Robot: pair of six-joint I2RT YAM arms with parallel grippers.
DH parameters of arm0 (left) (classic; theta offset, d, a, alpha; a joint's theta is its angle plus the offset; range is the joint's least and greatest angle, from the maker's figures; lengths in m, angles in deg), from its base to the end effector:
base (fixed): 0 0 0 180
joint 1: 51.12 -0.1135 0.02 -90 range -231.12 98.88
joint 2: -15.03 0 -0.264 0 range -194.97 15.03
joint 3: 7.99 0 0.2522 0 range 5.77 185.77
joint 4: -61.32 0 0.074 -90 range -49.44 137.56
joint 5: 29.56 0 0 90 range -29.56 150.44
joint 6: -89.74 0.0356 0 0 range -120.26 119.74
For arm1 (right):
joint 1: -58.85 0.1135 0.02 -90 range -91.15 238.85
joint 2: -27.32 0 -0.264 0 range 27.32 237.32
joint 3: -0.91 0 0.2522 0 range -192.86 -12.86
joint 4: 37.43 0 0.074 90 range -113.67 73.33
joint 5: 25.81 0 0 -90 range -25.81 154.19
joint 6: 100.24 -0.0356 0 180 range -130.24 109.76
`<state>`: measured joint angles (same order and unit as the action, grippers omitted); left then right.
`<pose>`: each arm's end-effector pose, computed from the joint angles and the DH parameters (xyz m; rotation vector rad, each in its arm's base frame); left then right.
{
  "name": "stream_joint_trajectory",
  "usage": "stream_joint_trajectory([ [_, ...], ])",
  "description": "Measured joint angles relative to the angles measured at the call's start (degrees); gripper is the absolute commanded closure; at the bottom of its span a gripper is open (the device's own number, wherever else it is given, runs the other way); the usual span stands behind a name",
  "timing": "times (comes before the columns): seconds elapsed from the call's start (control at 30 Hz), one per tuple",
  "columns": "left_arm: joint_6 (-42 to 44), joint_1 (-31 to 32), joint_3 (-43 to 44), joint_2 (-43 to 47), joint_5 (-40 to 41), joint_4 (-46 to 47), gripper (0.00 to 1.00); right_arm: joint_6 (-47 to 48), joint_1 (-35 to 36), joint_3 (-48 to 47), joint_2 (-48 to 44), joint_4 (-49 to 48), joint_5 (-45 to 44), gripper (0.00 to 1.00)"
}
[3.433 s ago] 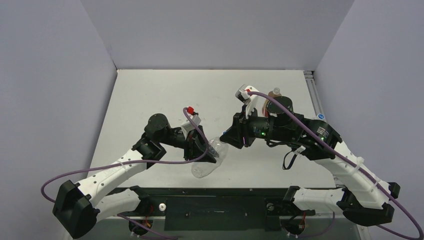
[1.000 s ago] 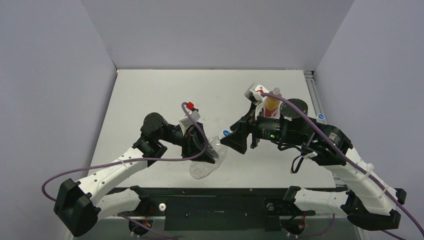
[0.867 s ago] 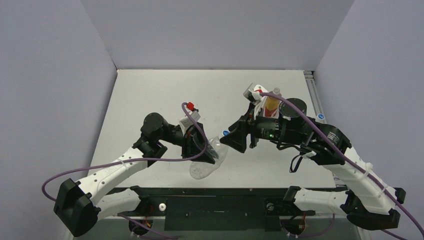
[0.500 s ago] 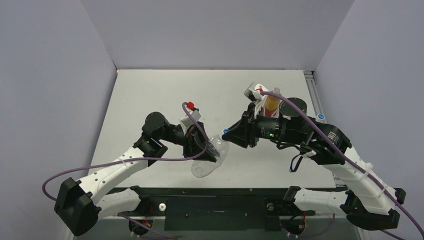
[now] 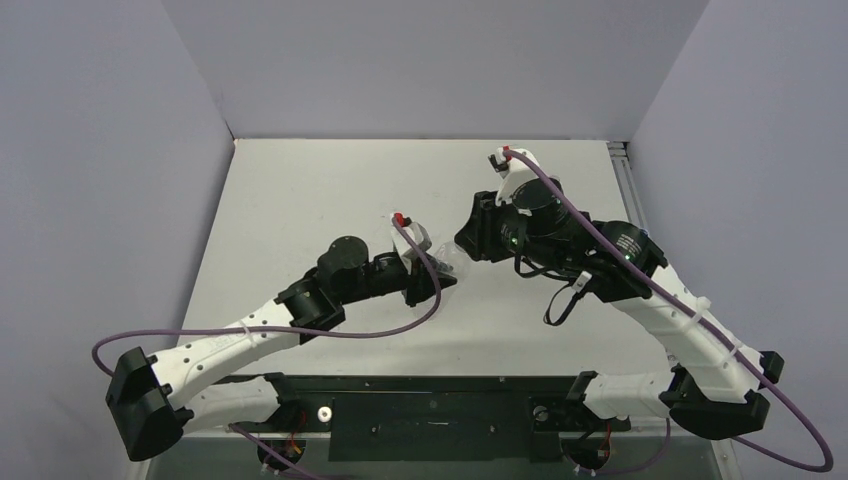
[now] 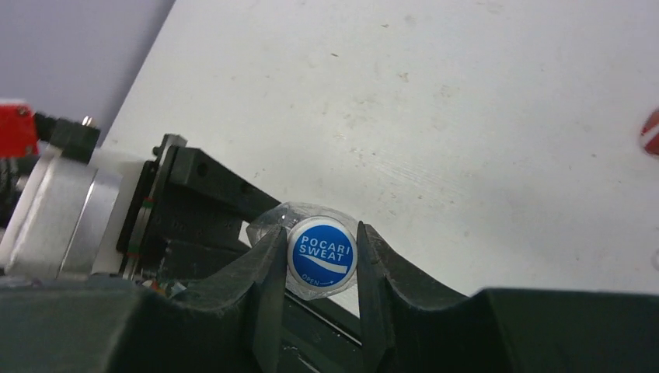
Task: Screw on the bottle caps
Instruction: Screw the bottle cap onto the plastic bottle.
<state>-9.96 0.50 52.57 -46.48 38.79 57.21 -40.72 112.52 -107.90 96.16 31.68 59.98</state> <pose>0.1467 -0.2064 0.3319 0.9132 1.5266 -1.1062 0.1287 0.1706 0.4684 -0.3926 2.1479 0.7997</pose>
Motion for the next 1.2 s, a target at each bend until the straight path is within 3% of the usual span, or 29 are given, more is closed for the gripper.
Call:
stream_joint_trajectory([
  [0.27, 6.71, 6.49, 0.00, -3.80, 19.63, 2.64, 1.00, -6.32, -0.07, 0.66, 1.95, 1.73, -9.88, 1.00],
  [0.43, 8.09, 7.52, 0.66, -5.70, 22.75, 4.11, 0.95, -7.80, -0.28, 0.87, 2.05, 1.75, -12.81, 1.00],
  [0.5, 8.48, 7.56, 0.76, -5.90, 23.06, 4.31, 1.00, -7.96, -0.44, 0.87, 2.08, 1.75, -12.96, 0.98],
  [0.53, 8.61, 7.56, 0.76, -5.90, 23.10, 4.33, 1.00, -7.96, -0.46, 0.87, 2.08, 1.75, -12.96, 0.81],
  [0.6, 8.72, 7.56, 0.74, -5.90, 23.10, 4.42, 1.00, -7.96, -0.46, 0.87, 2.08, 1.73, -12.96, 0.59],
  [0.67, 8.98, 7.56, 0.74, -5.90, 23.10, 4.55, 1.00, -7.91, -0.46, 0.87, 2.05, 1.64, -12.98, 0.51],
  [1.03, 9.03, 7.17, 0.74, -5.92, 24.55, 7.04, 1.00, -8.92, -0.31, 0.94, 2.05, 2.23, -10.25, 0.47],
  [1.2, 9.05, 7.17, 0.55, -5.92, 23.50, 7.41, 1.00, -9.14, -0.74, 0.94, 2.05, 2.14, -9.79, 0.56],
])
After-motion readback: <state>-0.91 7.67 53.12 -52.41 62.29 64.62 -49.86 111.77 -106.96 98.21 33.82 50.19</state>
